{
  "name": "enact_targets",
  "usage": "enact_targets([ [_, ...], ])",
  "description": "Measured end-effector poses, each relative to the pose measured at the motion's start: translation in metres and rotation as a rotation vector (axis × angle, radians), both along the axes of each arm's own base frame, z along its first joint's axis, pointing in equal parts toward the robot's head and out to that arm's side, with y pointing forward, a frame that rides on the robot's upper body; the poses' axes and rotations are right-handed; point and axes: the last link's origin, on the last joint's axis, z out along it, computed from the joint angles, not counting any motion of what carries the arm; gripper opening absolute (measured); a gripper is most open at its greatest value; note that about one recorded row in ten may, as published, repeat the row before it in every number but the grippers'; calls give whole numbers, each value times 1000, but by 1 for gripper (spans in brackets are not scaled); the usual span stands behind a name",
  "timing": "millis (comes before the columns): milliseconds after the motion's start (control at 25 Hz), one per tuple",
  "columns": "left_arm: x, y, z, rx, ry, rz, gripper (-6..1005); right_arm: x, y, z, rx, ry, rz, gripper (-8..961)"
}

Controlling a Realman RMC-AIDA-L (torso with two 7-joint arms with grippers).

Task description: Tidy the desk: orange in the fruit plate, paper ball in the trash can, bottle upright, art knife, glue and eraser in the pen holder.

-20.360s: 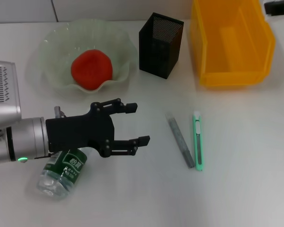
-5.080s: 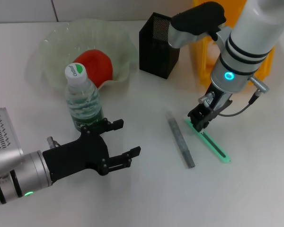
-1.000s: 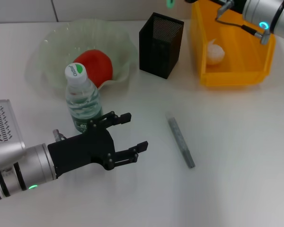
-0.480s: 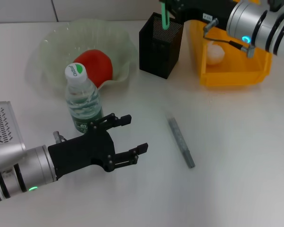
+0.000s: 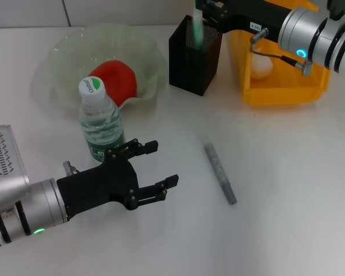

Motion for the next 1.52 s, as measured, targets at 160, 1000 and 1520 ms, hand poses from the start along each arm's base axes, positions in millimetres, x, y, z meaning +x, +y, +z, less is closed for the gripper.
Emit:
enact_targets([
  [160,1,0,0,-1,-2,-3,802,-1,-2,3,-8,27,-3,247],
  [1000,1,0,0,4,3,-12,802,-72,-42,51,-670,-450,-612,845],
  [1520,-4,-4,-1,8,11,2,802,-68,-36,-9,-715,-684,-713,840],
])
